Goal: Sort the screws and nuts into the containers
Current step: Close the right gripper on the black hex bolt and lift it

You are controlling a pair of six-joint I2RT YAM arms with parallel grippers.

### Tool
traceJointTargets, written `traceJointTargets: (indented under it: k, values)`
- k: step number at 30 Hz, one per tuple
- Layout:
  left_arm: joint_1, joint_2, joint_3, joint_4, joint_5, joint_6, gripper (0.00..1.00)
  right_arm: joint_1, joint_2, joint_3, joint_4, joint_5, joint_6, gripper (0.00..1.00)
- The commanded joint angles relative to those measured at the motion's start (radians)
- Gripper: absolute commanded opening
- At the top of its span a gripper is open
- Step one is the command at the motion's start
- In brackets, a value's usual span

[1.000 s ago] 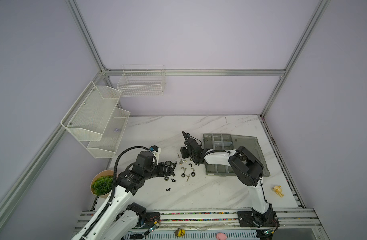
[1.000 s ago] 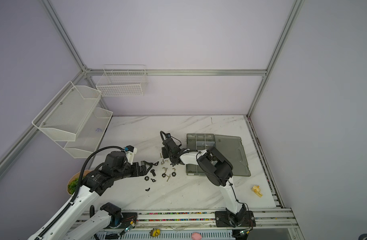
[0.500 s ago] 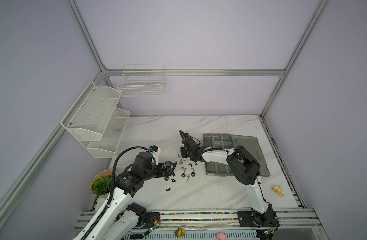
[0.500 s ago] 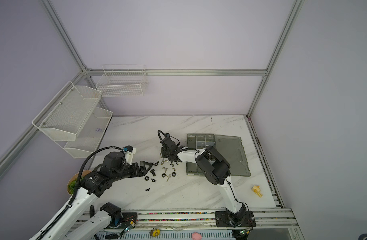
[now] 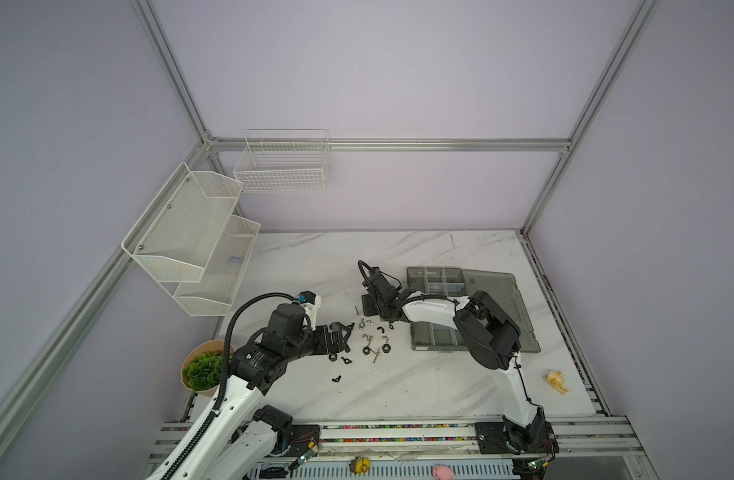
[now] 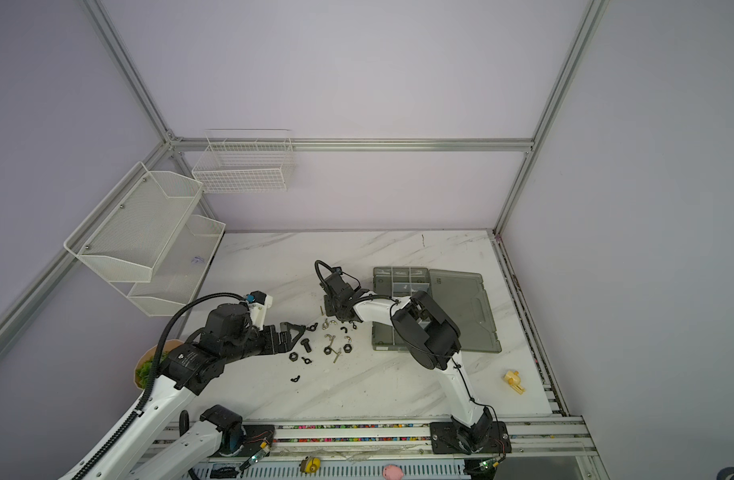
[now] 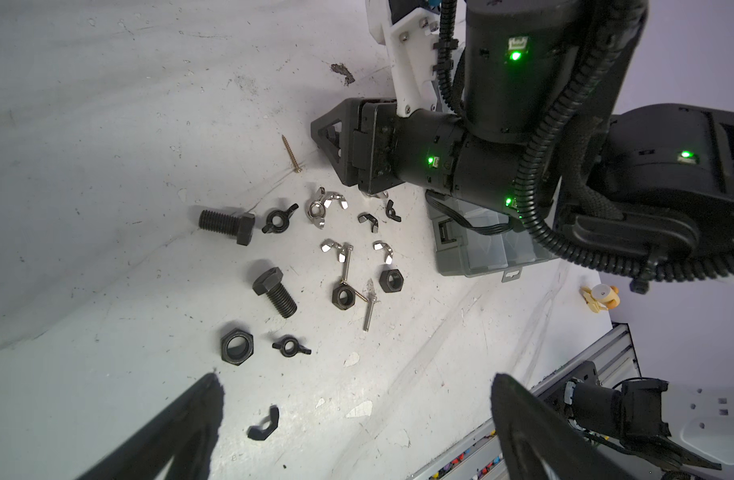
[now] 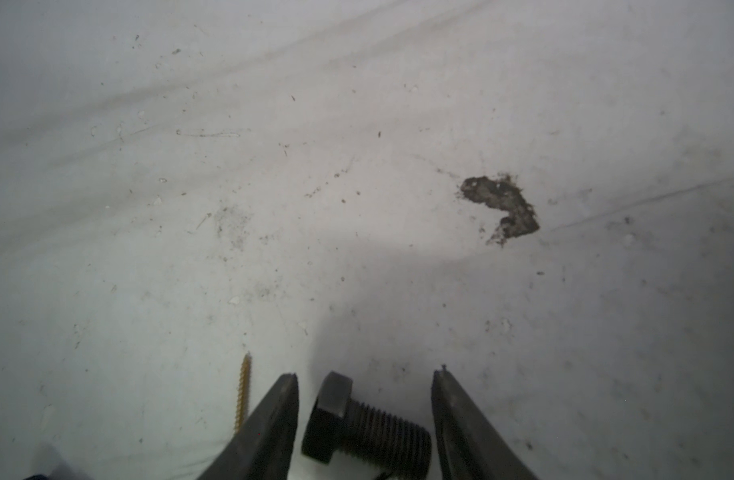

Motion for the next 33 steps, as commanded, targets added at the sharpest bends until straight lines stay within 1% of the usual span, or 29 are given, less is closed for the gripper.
traceJointTargets:
  k: [1,6,10,17,25,29,33]
  values:
    - [-0.003,-0.013,-0.039,0.022,0.018,0.003,1.00,0.005,0.018,0.025,-0.050,0.009,0.032,0.54]
    - [-0.003,-0.020,-0.042,0.026,0.013,0.000,1.00,0.005,0.018,0.034,-0.073,0.017,0.050,0.52]
    - [-0.003,-0.020,-0.042,0.026,0.016,0.003,1.00,0.004,0.024,0.045,-0.083,0.012,0.053,0.44]
    - [-0.003,-0.027,-0.043,0.027,0.009,0.002,1.00,0.005,0.027,0.057,-0.085,0.013,0.046,0.37]
    - [-0.003,-0.022,-0.032,0.028,-0.008,0.023,1.00,0.000,0.020,0.093,-0.059,0.004,-0.010,0.36]
    - [-0.003,0.001,-0.018,0.054,0.003,0.073,1.00,-0.008,0.021,0.108,-0.040,-0.014,-0.029,0.36]
    - [-0.003,0.043,-0.006,0.126,0.032,0.131,1.00,-0.018,0.010,0.121,-0.035,-0.023,-0.044,0.36]
